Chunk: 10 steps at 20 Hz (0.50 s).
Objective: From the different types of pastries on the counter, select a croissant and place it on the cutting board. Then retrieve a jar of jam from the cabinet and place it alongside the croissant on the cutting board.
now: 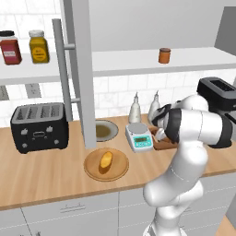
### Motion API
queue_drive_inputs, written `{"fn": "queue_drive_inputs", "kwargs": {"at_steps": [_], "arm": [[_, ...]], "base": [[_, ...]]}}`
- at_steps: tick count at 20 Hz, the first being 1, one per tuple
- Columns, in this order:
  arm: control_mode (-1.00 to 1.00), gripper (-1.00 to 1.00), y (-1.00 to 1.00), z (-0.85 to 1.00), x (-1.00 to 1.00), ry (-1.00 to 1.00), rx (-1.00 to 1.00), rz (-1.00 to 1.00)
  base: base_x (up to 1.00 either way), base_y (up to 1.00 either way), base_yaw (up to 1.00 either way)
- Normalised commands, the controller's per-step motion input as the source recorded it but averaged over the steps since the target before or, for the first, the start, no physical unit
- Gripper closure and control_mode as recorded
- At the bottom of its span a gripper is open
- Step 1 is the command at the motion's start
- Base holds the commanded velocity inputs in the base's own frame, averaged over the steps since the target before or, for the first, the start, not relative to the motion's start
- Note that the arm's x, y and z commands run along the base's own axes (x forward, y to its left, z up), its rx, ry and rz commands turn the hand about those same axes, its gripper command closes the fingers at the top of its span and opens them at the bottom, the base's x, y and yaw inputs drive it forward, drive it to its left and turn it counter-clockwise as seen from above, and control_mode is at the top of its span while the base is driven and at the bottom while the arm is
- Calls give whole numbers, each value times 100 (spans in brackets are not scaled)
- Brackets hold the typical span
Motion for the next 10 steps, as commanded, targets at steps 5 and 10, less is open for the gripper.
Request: {"fn": "queue_drive_inputs", "kwargs": {"at_steps": [5,10], "arm": [[-100,-100,0,1,-16,-1,0,-1],[-100,-100,0,35,-11,0,0,-2]], "base": [[0,0,0],[0,0,0]]}}
